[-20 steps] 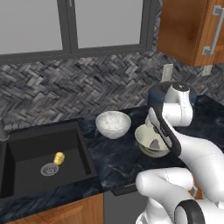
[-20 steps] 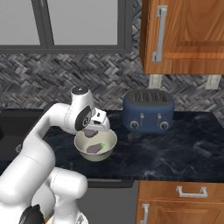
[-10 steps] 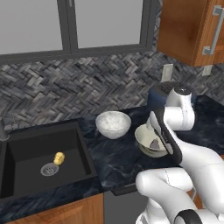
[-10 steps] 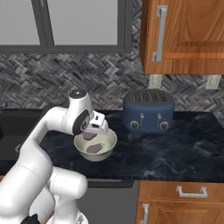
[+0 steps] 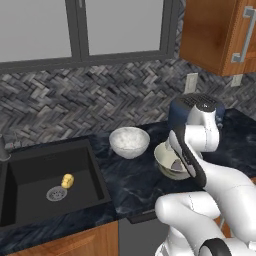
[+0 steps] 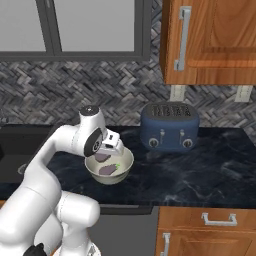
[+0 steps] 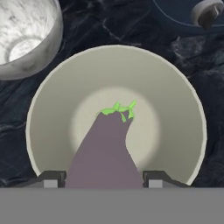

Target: Pick the eggplants from the cabinet and place them in one bowl. Pick the potato from the sink and place it in the other bowl.

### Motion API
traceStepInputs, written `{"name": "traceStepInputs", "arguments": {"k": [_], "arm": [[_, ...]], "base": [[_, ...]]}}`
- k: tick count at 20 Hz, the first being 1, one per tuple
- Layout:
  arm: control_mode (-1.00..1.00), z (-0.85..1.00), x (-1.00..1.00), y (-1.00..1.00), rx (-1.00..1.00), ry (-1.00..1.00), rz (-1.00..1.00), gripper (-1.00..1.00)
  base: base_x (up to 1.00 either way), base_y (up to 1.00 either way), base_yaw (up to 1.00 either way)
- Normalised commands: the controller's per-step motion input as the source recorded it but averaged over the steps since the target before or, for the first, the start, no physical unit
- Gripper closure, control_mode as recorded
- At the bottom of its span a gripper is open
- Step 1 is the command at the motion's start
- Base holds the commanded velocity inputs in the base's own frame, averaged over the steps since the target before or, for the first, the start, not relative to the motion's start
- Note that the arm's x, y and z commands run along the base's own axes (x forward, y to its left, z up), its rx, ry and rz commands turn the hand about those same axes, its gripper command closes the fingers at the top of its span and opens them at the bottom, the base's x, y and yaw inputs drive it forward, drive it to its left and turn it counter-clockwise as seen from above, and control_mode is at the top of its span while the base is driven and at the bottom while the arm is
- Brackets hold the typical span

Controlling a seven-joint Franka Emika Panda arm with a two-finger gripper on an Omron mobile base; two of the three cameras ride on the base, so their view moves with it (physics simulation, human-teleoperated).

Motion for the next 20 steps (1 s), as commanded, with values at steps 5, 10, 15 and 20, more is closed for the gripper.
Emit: {"name": "traceStepInputs", "arguments": {"k": [5,10,15,20], "arm": [[-1.0,-0.23,0.0,0.0,0.0,0.06,-0.01,1.0],[-1.0,-0.27,-0.01,0.0,0.0,0.08,0.0,1.0],[-1.0,-0.15,0.0,0.0,0.0,0.04,0.0,1.0],[-1.0,-0.07,0.0,0.0,0.0,0.03,0.0,1.0]], "base": [[0.0,0.0,0.0],[0.0,0.0,0.0],[0.0,0.0,0.0],[0.0,0.0,0.0]]}}
